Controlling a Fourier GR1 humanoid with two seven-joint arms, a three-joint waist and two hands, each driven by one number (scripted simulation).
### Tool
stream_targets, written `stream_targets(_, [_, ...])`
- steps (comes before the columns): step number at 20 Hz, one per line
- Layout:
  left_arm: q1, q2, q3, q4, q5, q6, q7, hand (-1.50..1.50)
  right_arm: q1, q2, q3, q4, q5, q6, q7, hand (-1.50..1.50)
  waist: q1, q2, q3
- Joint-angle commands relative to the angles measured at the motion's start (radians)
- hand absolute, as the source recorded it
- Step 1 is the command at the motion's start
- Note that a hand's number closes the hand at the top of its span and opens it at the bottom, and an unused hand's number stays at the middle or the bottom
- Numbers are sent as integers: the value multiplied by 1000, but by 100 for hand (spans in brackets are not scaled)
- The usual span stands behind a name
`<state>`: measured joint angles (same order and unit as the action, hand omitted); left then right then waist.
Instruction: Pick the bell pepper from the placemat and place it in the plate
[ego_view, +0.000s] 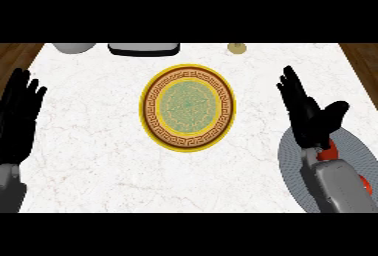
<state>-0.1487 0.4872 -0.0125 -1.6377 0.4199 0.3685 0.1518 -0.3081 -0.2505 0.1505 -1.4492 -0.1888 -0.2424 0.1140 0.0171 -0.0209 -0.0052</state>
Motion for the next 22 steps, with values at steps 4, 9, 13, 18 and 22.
stream_targets(4, [-63, 76, -65, -62, -78, -96, -33, 0, -68, -10, 192, -36, 1, 311, -151, 150, 11, 22, 9])
stream_targets(9, [-72, 78, -118, -37, -92, -156, -51, 0, -96, -339, 358, 2, 485, 292, -175, 150, -33, 17, -3])
stream_targets(13, [-88, 52, -126, 15, -122, -178, -100, 0, 173, -117, 276, 127, 373, 52, -477, -150, -32, 27, 7])
stream_targets(18, [-100, 61, -101, 9, -106, -218, -83, 0, 223, -124, 139, 211, 198, 153, -790, -150, -20, 23, 7])
stream_targets(22, [-141, 19, -99, 60, -153, -216, -67, 0, 240, -206, 71, 51, 206, 182, -749, -150, -27, 19, 5])
